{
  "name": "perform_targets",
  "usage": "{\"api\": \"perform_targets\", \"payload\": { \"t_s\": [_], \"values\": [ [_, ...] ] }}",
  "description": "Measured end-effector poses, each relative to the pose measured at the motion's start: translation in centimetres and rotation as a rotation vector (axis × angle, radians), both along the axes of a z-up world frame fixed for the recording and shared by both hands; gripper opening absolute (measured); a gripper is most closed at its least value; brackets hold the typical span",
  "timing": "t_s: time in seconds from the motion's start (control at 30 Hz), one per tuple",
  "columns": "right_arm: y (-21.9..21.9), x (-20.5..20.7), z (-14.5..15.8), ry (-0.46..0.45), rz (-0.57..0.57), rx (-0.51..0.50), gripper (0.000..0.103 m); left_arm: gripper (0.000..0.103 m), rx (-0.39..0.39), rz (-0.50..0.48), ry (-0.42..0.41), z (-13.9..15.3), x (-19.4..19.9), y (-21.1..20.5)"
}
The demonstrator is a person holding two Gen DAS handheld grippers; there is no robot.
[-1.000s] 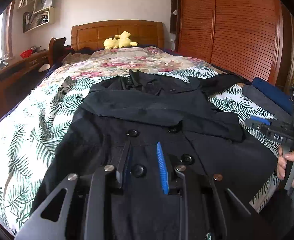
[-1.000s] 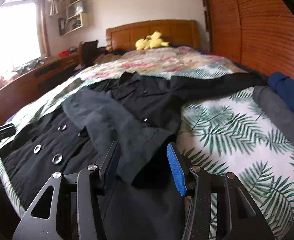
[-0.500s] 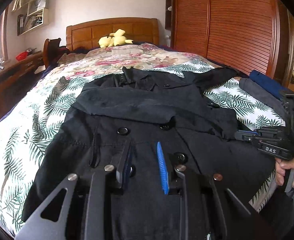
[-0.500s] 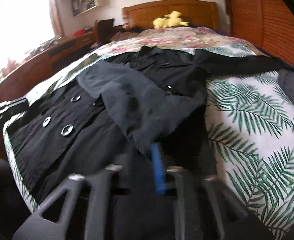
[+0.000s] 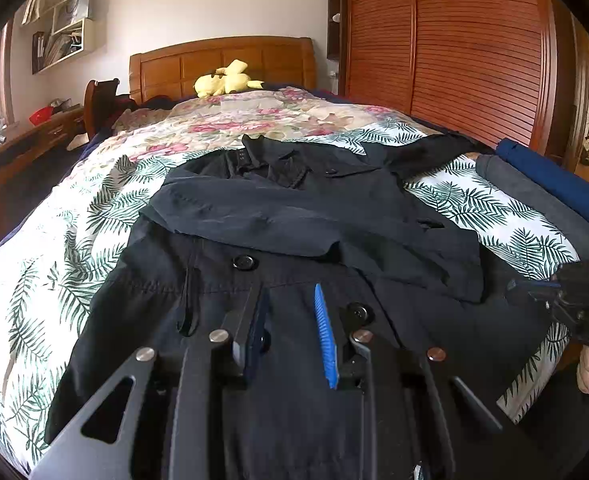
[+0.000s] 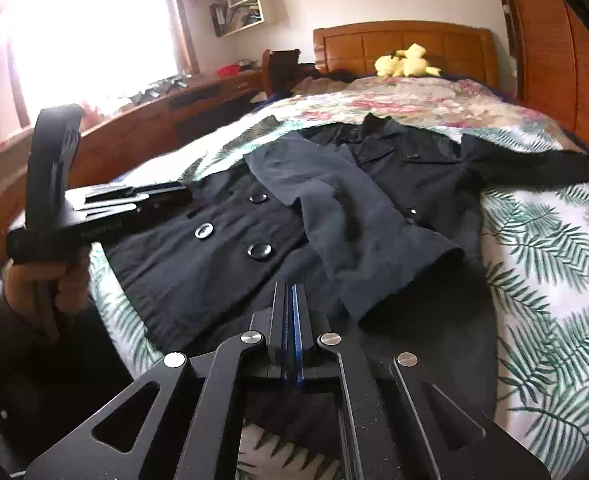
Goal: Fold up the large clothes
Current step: 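Fold the held sleeve across the coat front toward the left gripper, then open the right gripper on the folded sleeve and withdraw it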
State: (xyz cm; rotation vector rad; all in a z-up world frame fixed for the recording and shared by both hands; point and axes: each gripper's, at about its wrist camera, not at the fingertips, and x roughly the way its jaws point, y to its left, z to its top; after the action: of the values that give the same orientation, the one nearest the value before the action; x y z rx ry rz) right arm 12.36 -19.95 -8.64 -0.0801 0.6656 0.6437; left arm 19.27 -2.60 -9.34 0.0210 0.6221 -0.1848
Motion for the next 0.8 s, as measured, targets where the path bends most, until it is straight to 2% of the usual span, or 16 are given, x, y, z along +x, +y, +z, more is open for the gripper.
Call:
{"api": "perform_targets", "payload": {
  "t_s": [0.17, 0.23, 0.3, 0.33, 0.4, 0.53, 0.7, 0.73, 0.8],
  "values": [
    [0.0, 1.6, 1.2, -0.059, -0.059, -0.027, 0.0, 0.023, -0.004, 0.001, -0.003, 0.0, -0.1, -0.1],
    [0.1, 2.5, 1.7, -0.079, -0.075, -0.041, 0.01, 0.023, -0.004, 0.0, -0.006, 0.1, -0.1, -0.1],
    [0.5, 4.0, 2.3, -0.105, -0.092, -0.06, 0.041, 0.023, -0.004, 0.0, -0.007, 0.1, -0.2, -0.1],
    [0.5, 4.7, 2.4, -0.113, -0.093, -0.064, 0.045, 0.023, -0.004, 0.0, -0.006, 0.1, -0.2, -0.1],
    [0.6, 6.6, 2.4, -0.107, -0.09, -0.072, 0.046, 0.023, -0.003, 0.0, -0.009, 0.1, -0.2, -0.1],
    [1.5, 10.2, 0.9, -0.033, -0.049, -0.103, 0.046, 0.023, -0.006, 0.0, -0.01, 0.3, -0.3, 0.0],
    [2.0, 12.9, -3.7, 0.089, -0.044, -0.165, 0.046, 0.023, 0.025, -0.009, -0.017, 0.9, -0.5, 0.1],
    [1.8, 13.4, -5.0, 0.134, -0.046, -0.169, 0.047, 0.023, 0.031, -0.011, -0.015, 1.0, -0.5, 0.1],
    [1.6, 13.9, -5.8, 0.18, -0.037, -0.154, 0.047, 0.023, 0.06, -0.015, -0.025, 1.0, -0.4, 0.1]
  ]
}}
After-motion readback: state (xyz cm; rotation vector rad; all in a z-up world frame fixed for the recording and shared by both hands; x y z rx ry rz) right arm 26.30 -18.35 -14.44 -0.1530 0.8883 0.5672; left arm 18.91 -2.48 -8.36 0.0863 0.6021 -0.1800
